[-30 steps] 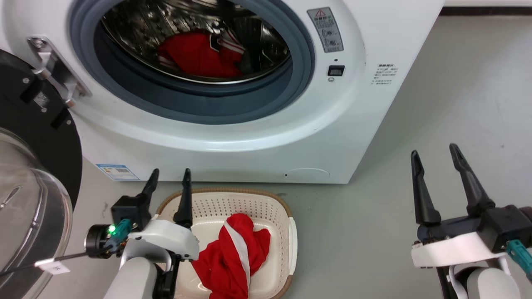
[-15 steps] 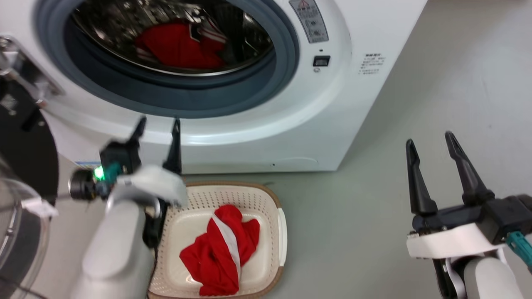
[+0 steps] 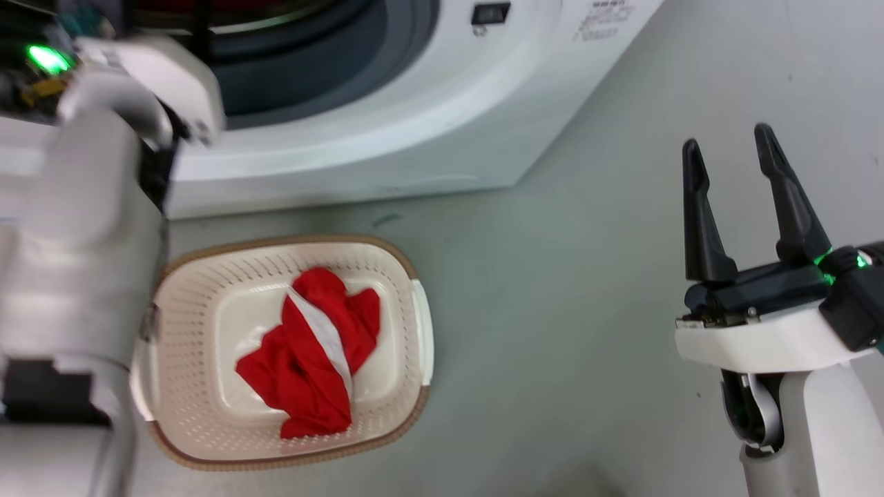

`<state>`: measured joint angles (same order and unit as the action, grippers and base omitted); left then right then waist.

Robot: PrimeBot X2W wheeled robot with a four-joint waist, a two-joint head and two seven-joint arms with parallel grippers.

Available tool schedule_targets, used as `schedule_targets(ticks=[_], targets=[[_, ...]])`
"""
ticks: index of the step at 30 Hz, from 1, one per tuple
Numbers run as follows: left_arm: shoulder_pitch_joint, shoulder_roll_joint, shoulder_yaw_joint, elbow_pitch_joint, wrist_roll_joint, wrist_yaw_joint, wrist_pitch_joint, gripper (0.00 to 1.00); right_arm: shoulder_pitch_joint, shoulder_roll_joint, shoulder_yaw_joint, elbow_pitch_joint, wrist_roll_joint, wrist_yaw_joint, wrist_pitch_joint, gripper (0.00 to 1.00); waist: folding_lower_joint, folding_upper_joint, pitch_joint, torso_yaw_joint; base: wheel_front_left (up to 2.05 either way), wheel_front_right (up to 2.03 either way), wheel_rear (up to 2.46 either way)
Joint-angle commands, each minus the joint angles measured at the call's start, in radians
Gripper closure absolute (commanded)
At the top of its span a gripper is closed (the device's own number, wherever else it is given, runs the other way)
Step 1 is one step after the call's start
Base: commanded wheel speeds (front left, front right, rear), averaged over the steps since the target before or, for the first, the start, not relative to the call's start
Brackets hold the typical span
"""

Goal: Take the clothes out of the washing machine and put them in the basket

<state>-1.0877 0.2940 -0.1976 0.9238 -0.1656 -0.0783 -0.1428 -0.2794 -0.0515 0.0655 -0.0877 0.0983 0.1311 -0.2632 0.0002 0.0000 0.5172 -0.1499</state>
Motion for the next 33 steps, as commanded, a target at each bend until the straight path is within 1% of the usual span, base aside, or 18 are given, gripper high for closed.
schedule_targets(ticks=[1,7,8,10,13,16,19,21,23,28,31,33], targets=[[-0.058,0.023,-0.004,0.033,0.01,-0.002,0.015,0.0,-0.027,0.002,0.008,-0.009,0.012,-0.001,-0.002,0.0,-0.0002,0.0,0.08,-0.05,0.0,0.0,0.0],[-0.262,0.074,-0.028,0.136,0.035,-0.013,0.085,0.0,-0.068,0.002,0.029,-0.034,0.035,-0.001,-0.002,0.0,-0.0002,0.0,0.175,-0.091,0.0,0.0,0.0],[-0.262,0.074,-0.028,0.136,0.035,-0.013,0.085,0.0,-0.068,0.002,0.029,-0.034,0.035,-0.001,-0.002,0.0,-0.0002,0.0,0.175,-0.091,0.0,0.0,0.0],[-0.33,0.084,-0.036,0.165,0.037,-0.017,0.124,0.0,-0.079,0.002,0.033,-0.043,0.044,-0.001,-0.002,0.0,-0.0002,0.0,0.204,-0.103,0.0,0.0,0.0],[-0.42,0.098,-0.05,0.203,0.047,-0.027,0.187,0.0,-0.087,0.002,0.039,-0.054,0.058,-0.001,-0.002,0.0,-0.0002,0.0,0.244,-0.116,0.0,0.0,0.0],[-0.502,0.125,-0.066,0.241,0.056,-0.032,0.266,0.0,-0.097,0.002,0.052,-0.065,0.072,-0.001,-0.002,0.0,-0.0002,0.0,0.28,-0.134,0.0,0.0,0.0],[-0.574,0.136,-0.086,0.282,0.061,-0.041,0.374,0.0,-0.097,0.002,0.054,-0.077,0.081,-0.001,-0.002,0.0,-0.0002,0.0,0.309,-0.147,0.0,0.0,0.0],[-0.622,0.152,-0.104,0.293,0.07,-0.044,0.428,0.0,-0.096,0.002,0.052,-0.085,0.089,-0.001,-0.002,0.0,-0.0002,0.0,0.326,-0.154,0.0,0.0,0.0],[-0.658,0.162,-0.111,0.305,0.07,-0.046,0.481,0.0,-0.096,0.002,0.053,-0.089,0.094,-0.001,-0.002,0.0,-0.0002,0.0,0.342,-0.159,0.0,0.0,0.0],[-0.732,0.165,-0.118,0.327,0.051,-0.05,0.615,0.0,-0.101,0.002,0.056,-0.097,0.104,-0.001,-0.002,0.0,-0.0002,0.0,0.374,-0.171,0.0,0.0,0.0],[-0.749,0.171,-0.14,0.333,0.063,-0.049,0.652,0.0,-0.109,0.002,0.05,-0.103,0.11,-0.001,-0.002,0.0,-0.0002,0.0,0.393,-0.174,0.0,0.0,0.0],[-0.76,0.175,-0.149,0.333,0.067,-0.049,0.653,0.0,-0.115,0.002,0.048,-0.108,0.114,-0.001,-0.002,0.0,-0.0002,0.0,0.404,-0.175,0.0,0.0,0.0]])
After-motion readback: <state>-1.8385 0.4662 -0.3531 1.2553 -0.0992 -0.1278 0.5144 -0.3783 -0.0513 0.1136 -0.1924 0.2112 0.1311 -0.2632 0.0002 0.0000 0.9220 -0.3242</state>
